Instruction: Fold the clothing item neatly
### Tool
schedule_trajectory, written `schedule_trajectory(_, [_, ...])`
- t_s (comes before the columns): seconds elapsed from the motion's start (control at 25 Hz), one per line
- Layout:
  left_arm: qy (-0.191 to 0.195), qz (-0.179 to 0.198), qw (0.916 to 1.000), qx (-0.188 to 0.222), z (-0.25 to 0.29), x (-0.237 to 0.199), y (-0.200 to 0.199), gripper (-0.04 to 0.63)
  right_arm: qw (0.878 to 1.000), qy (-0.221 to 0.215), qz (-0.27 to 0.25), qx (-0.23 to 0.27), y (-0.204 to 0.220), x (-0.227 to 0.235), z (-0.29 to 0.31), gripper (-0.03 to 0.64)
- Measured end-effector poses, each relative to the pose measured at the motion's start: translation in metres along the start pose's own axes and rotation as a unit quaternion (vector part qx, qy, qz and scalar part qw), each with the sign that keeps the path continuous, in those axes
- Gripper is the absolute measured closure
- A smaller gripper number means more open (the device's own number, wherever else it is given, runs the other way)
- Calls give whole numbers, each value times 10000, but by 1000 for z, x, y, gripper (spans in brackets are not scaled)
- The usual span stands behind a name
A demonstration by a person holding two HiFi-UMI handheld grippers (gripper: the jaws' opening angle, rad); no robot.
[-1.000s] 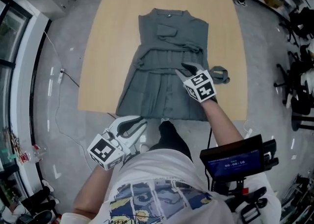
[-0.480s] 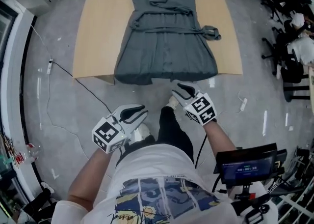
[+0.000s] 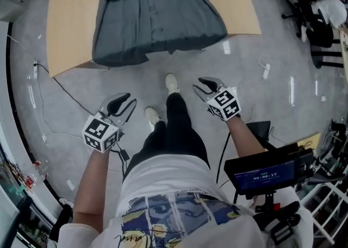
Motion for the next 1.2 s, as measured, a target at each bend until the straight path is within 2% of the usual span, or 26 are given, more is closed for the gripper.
schedule_trajectory(0.12, [-254, -100, 9995, -148, 6, -12, 19, 479, 9996, 180, 204, -30, 24, 25, -2, 494])
schedule_trajectory(0.24, [-430, -372, 9978, -337, 16, -26, 43, 466, 9991, 288, 304, -76, 42, 51, 0, 493])
schedule_trajectory(0.36, [-539, -551, 9946, -693, 28, -45, 72, 458, 9978, 374, 504, -199, 67, 77, 10, 493])
schedule_trajectory(0.48, [-788, -765, 9903, -853, 37, -73, 96, 432, 9966, 419, 641, -291, 86, 106, 29, 491])
schedule_trajectory(0.56, [-1029, -936, 9861, -906, 43, -92, 112, 409, 9959, 434, 726, -313, 95, 126, 42, 450])
schedule_trajectory(0.68, [-1363, -1141, 9800, -893, 50, -124, 132, 349, 9940, 475, 944, -279, 103, 158, 59, 395])
schedule_trajectory(0.8, [-1545, -1251, 9763, -855, 68, -155, 145, 262, 9921, 700, 972, -362, 109, 197, 62, 356])
schedule_trajectory(0.96, [-1846, -1439, 9691, -777, 69, -195, 155, 204, 9925, 724, 937, -316, 100, 230, 80, 323])
schedule_trajectory(1.04, [-1850, -1363, 9704, -741, 72, -211, 152, 185, 9945, 627, 788, -279, 91, 238, 90, 303])
schedule_trajectory(1.2, [-1571, -1107, 9781, -802, 93, -230, 151, 166, 9978, 363, 486, -259, 84, 249, 106, 273])
Point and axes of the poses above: the fingertips, and each gripper's own axes: z forward along the fingers, x to its right, y out of its underside, the point moved 8 cm from there along -z, backward along the fingers, and after that the axes turned 4 degrees about x, right-handed, at the moved point
